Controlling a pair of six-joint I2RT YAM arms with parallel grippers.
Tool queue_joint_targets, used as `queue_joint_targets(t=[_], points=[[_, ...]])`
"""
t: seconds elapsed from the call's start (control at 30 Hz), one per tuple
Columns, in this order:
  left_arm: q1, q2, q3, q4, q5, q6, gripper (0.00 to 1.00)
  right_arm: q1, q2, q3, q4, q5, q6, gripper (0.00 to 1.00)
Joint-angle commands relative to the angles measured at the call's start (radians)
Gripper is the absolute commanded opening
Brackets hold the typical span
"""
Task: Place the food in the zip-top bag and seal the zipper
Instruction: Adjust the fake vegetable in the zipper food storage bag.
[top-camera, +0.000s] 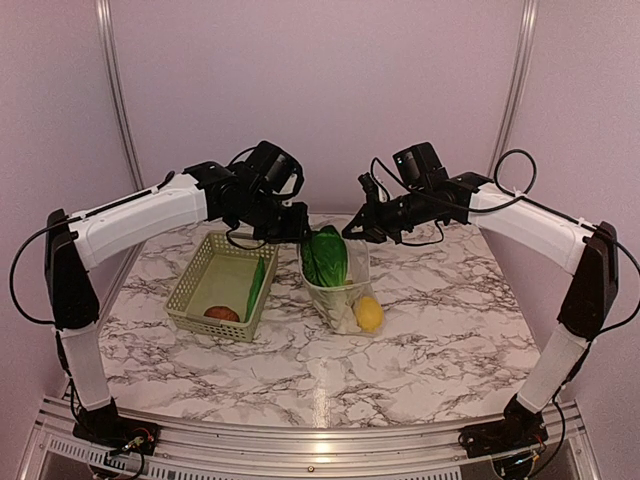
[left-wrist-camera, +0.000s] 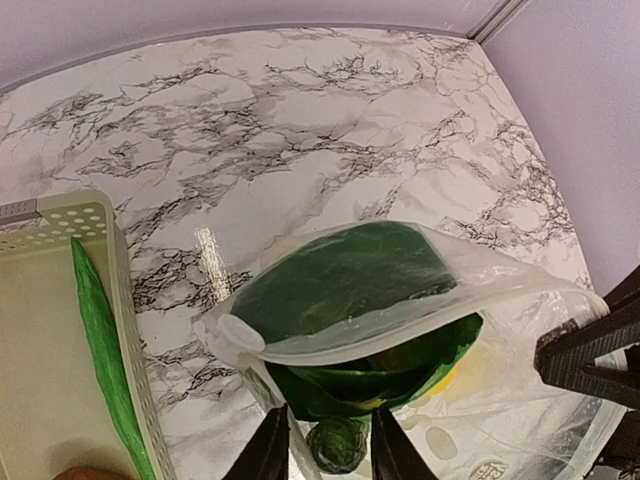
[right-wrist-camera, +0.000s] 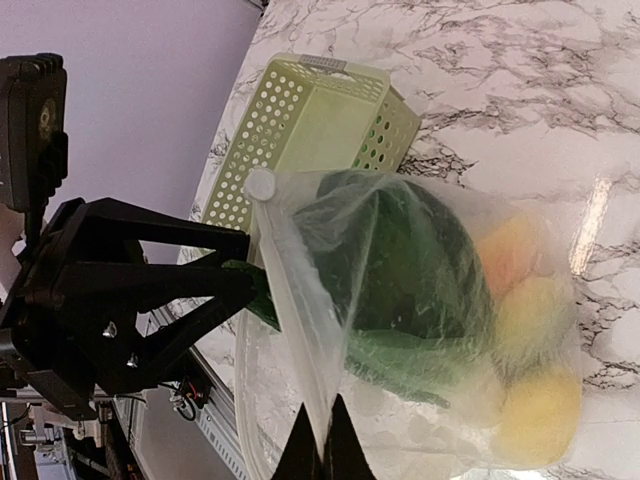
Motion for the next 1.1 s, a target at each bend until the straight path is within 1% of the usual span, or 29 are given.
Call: queue_joint_targets(t=[0.0, 0.17, 0.23, 0.3, 0.4, 0.43, 0.47, 0.5, 0.53, 0.57, 0.6, 0.63, 0.73, 0.83, 1.07], points=[[0.005, 0.031, 0.053, -0.026, 0.011, 0.012, 0.24, 0.008, 0.008, 0.036, 0.021, -0.002, -0.004, 0.0], [0.005, 0.001, 0.079, -0.044, -0.032, 0.024, 0.14, 0.008, 0.002, 0.024, 0.023, 0.0, -0.003, 0.0], [0.005, -0.006, 0.093, -0.064, -0.042, 0.037, 0.12, 0.008, -0.001, 0.016, 0.026, -0.001, -0.002, 0.0], [0.005, -0.005, 0.111, -0.091, -0.04, 0.046, 0.1, 0.007, -0.003, 0.009, 0.03, -0.001, 0.0, 0.0], [0.005, -0.008, 0.118, -0.105, -0.021, 0.042, 0.02, 0.008, -0.003, 0.007, 0.031, -0.001, 0.0, 0.0], [0.004, -0.01, 0.116, -0.104, -0.014, 0.039, 0.02, 0.008, -0.002, 0.007, 0.033, 0.0, 0.0, 0.0], [0.004, -0.011, 0.115, -0.106, -0.011, 0.037, 0.03, 0.008, -0.001, 0.007, 0.035, -0.001, 0.001, 0.0], [0.004, -0.012, 0.114, -0.106, -0.01, 0.033, 0.06, 0.008, -0.001, 0.008, 0.037, -0.001, 0.003, 0.0], [0.004, -0.011, 0.113, -0.109, -0.012, 0.033, 0.17, 0.008, 0.001, 0.008, 0.038, -0.001, 0.002, 0.0], [0.004, -0.009, 0.113, -0.112, -0.019, 0.033, 0.25, 0.008, 0.001, 0.009, 0.039, -0.003, 0.001, 0.0], [0.004, -0.008, 0.113, -0.115, -0.027, 0.034, 0.3, 0.008, 0.003, 0.01, 0.038, -0.004, 0.003, 0.0], [0.005, -0.005, 0.113, -0.12, -0.033, 0.037, 0.31, 0.008, 0.004, 0.012, 0.039, -0.004, 0.004, 0.0], [0.005, 0.006, 0.113, -0.133, -0.043, 0.043, 0.31, 0.008, 0.005, 0.01, 0.039, -0.007, 0.003, 0.0], [0.005, 0.019, 0.112, -0.14, -0.026, 0.044, 0.26, 0.008, 0.004, 0.01, 0.039, -0.008, 0.003, 0.0], [0.004, 0.041, 0.109, -0.143, 0.006, 0.04, 0.23, 0.007, 0.0, 0.0, 0.041, -0.009, 0.003, 0.0]])
